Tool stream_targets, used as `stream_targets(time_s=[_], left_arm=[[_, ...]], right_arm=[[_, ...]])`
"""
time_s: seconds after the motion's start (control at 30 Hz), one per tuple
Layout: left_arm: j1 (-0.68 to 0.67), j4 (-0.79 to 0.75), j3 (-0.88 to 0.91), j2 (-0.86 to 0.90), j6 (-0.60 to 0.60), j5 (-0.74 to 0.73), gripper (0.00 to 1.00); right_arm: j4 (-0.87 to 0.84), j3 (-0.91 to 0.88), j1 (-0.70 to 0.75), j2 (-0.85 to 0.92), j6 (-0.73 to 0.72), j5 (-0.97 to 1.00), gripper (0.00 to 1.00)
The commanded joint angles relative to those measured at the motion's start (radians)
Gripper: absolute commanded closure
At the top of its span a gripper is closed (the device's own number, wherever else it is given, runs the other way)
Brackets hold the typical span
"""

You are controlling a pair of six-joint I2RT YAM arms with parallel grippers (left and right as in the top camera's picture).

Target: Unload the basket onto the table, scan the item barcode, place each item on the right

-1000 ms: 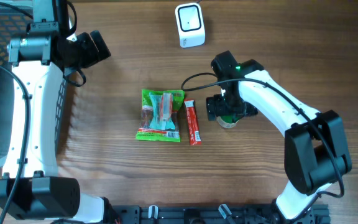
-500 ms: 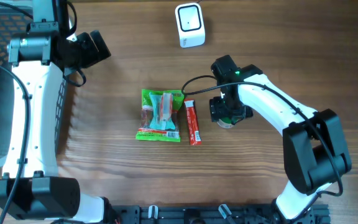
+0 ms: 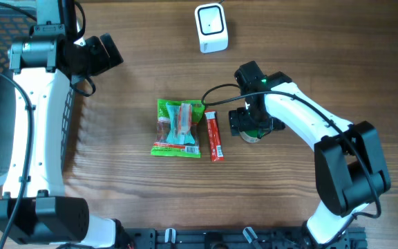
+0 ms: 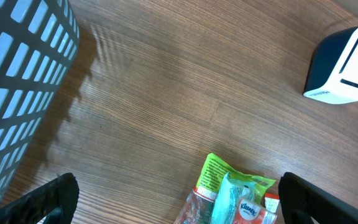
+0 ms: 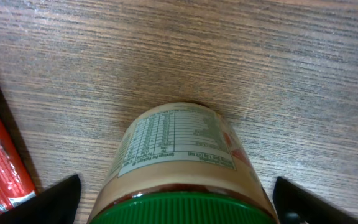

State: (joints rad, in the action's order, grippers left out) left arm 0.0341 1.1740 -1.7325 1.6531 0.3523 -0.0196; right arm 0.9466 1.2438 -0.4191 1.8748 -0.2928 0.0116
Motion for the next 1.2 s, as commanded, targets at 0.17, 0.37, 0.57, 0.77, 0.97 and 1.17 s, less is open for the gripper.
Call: stream_targets(time_s=[0.17, 0.37, 0.57, 0.77, 0.97, 1.17], left_arm=[[0.003, -0.002, 0.003, 0.0, -0.016, 0.006, 0.0], [0.003, -0.002, 0.002, 0.0, -0.016, 0.006, 0.0], [0.003, -0.003, 0.003, 0.0, -0.016, 0.006, 0.0], [0.003, -0.002, 0.002, 0.0, -0.016, 0.006, 0.0], [0.003, -0.002, 0.003, 0.0, -0.016, 0.006, 0.0], [0.003, -0.002, 0.003, 0.0, -0.016, 0.006, 0.0]], right_arm=[[0.019, -0.003, 0.003, -0.004, 0.002, 0.013, 0.28], [0.019, -0.003, 0.003, -0.018, 0.001, 0.011, 0.28], [0.022, 0.015, 0.002, -0.046, 0.003, -0.022, 0.43], [0.079, 0.079, 0.002, -0.198, 0.035, -0.028, 0.44], [0.107, 0.138, 0.002, -0.38, 0.056, -0.07, 0.49], [0.25, 0.396, 0.002, -0.381, 0.053, -0.114, 0.52]])
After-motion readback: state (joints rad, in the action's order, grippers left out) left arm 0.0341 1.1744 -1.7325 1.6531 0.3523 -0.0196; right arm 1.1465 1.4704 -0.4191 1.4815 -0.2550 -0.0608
